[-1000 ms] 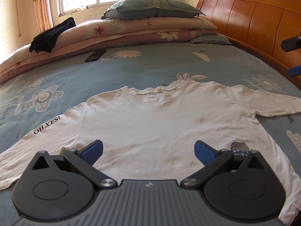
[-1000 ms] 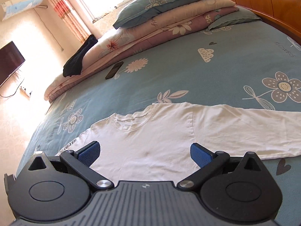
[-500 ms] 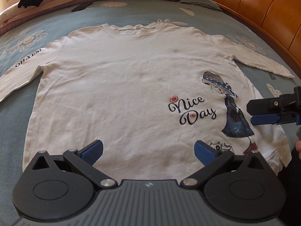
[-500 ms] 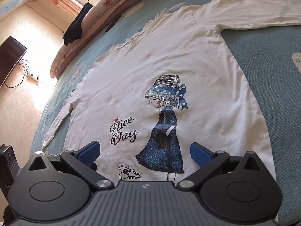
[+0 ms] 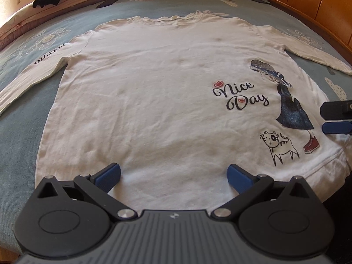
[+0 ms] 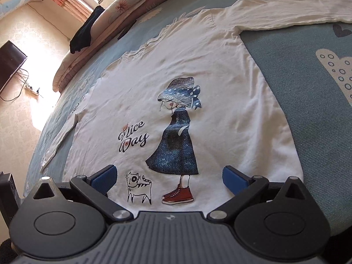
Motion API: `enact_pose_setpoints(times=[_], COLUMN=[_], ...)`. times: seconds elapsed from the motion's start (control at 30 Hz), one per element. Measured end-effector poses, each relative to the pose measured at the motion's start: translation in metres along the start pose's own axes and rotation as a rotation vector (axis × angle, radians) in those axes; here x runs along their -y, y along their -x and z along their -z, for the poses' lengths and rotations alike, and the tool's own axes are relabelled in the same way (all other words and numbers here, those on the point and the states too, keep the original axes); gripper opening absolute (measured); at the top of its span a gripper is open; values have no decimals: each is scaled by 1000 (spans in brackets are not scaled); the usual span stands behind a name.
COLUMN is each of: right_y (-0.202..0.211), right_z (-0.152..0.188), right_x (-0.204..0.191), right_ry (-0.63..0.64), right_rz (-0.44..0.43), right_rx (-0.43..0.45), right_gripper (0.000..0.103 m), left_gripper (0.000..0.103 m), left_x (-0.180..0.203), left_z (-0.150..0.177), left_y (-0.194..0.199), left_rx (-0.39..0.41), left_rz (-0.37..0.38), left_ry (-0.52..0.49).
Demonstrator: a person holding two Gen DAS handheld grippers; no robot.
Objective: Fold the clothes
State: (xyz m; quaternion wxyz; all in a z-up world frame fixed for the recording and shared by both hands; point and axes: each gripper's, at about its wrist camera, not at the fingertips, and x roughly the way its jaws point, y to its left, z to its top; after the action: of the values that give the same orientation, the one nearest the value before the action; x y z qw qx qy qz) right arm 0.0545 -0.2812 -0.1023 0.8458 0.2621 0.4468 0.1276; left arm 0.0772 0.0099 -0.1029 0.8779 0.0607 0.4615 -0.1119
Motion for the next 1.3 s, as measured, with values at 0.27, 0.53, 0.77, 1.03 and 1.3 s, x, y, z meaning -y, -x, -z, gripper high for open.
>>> enact_pose_setpoints(times=[0.27, 0.53, 0.77, 1.03, 1.3], right_y=[-2, -4, -6, -8, -11], right_z=[9, 18, 24, 31, 36], right_x=[-9, -18, -24, -29, -34], right_ry=[91, 171, 212, 302, 348], right_rz=[41, 82, 120, 148, 181], right_rx=[23, 45, 68, 73, 86], right_gripper=[103, 103, 103, 103, 103], left_gripper=[103, 103, 102, 102, 102], left_x=[0, -23, -101, -128, -140], left_z=[4, 15, 3, 16, 4], left_y=[0, 25, 30, 29, 54], left_rx=[26, 13, 35, -24, -30], left_rz=[-2, 30, 159, 199, 246], left_ry=[-1, -6, 260, 367, 413])
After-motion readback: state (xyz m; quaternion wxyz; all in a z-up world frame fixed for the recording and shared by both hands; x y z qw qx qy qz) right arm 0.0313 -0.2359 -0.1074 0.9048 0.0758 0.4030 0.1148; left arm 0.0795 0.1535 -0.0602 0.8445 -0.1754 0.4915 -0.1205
